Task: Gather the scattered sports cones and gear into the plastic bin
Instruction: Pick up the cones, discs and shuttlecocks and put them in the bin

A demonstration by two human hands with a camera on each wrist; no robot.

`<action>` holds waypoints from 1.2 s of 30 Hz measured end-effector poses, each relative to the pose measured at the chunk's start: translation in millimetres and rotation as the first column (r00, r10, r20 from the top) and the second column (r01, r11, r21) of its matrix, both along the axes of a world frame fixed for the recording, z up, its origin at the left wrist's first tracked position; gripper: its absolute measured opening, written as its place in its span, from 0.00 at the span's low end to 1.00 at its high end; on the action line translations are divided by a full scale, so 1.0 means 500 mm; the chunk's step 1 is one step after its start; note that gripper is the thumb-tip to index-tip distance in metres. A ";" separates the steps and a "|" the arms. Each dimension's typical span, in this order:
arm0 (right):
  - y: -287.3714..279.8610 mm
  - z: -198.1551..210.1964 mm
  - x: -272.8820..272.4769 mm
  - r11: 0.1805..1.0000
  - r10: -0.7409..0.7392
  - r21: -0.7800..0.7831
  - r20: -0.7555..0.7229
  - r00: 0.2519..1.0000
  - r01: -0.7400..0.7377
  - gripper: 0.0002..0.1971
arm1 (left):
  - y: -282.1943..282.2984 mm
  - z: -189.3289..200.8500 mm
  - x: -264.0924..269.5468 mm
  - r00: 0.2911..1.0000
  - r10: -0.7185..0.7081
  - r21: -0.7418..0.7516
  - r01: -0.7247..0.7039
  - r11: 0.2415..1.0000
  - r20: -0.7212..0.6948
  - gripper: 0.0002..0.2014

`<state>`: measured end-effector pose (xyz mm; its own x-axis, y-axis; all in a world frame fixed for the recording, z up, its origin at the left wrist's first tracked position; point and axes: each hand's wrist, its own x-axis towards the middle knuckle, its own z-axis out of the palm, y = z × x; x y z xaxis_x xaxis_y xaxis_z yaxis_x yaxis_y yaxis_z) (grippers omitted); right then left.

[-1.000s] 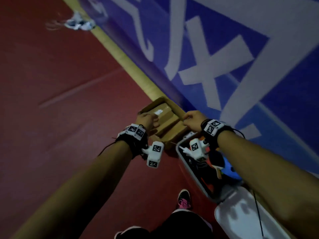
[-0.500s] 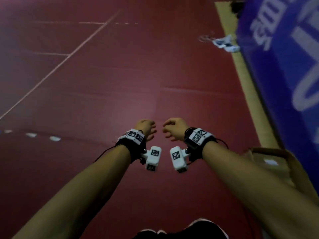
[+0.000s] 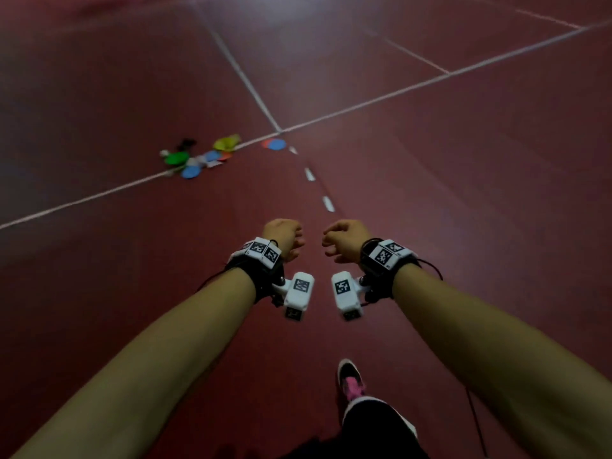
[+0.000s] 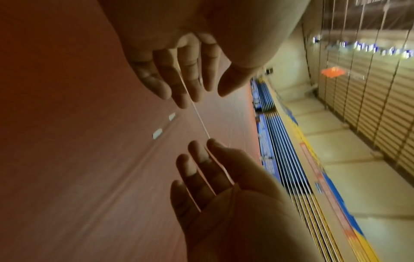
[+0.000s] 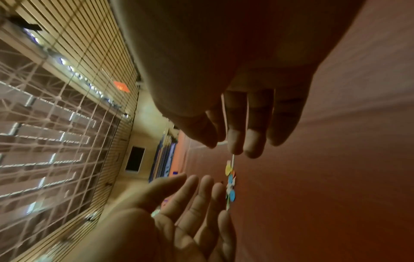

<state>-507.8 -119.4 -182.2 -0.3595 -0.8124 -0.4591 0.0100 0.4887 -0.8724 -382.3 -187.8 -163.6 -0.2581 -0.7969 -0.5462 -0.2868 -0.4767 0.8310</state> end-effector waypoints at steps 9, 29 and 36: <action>-0.532 0.102 0.111 0.926 0.368 -0.110 0.045 0.929 -0.361 0.04 | -0.396 0.088 0.163 0.824 0.561 -0.066 -0.566 0.822 -0.084 0.07; -1.501 0.061 0.040 0.989 0.146 -0.037 0.005 0.989 -0.145 0.07 | -1.454 0.047 0.075 0.894 0.432 0.003 -0.435 0.900 -0.116 0.09; -1.858 -0.024 -0.101 0.996 0.080 -0.044 0.033 0.996 -0.078 0.06 | -1.792 -0.019 -0.090 0.944 0.313 0.000 -0.315 0.949 -0.103 0.10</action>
